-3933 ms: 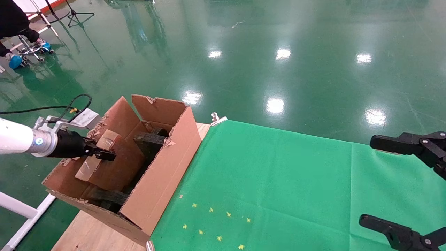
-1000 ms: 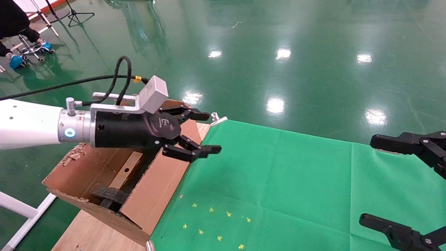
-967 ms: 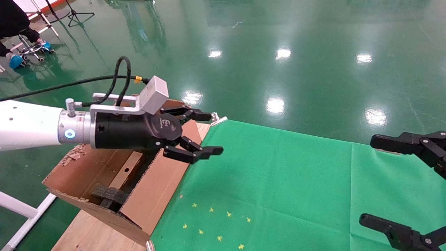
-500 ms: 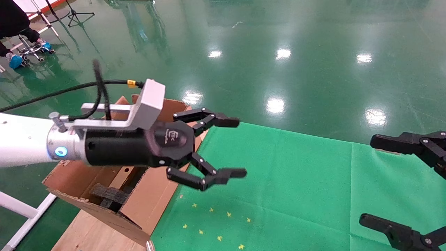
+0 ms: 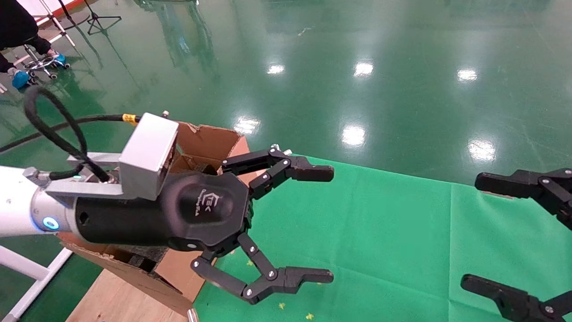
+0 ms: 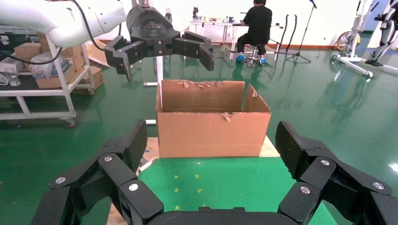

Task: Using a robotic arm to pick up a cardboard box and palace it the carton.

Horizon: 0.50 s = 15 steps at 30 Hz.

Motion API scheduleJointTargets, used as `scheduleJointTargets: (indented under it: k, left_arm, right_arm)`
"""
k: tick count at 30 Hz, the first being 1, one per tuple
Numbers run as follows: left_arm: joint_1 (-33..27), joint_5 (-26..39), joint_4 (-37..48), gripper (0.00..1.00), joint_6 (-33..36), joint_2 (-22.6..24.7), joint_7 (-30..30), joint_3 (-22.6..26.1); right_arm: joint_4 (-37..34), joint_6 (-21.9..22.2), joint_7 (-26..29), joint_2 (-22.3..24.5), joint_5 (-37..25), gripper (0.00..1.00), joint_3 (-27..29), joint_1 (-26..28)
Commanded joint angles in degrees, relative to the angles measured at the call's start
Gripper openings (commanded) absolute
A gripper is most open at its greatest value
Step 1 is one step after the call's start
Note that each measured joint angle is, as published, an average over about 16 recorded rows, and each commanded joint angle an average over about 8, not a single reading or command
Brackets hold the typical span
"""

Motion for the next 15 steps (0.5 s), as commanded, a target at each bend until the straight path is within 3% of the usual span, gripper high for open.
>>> scheduleJointTargets:
  k: [1, 15]
  left_arm:
    - [0.6, -0.9, -0.7, 1.00, 0.2, 0.0, 0.2, -0.4]
    - [-0.2, 0.4, 0.3, 1.00, -0.1, 0.0, -0.1, 0.1]
  right_arm:
    - [0.0, 0.0, 0.0, 0.0, 0.0, 1.00, 0.0, 0.0]
    - [0.0, 0.0, 0.0, 0.0, 0.0, 1.00, 0.0, 0.0]
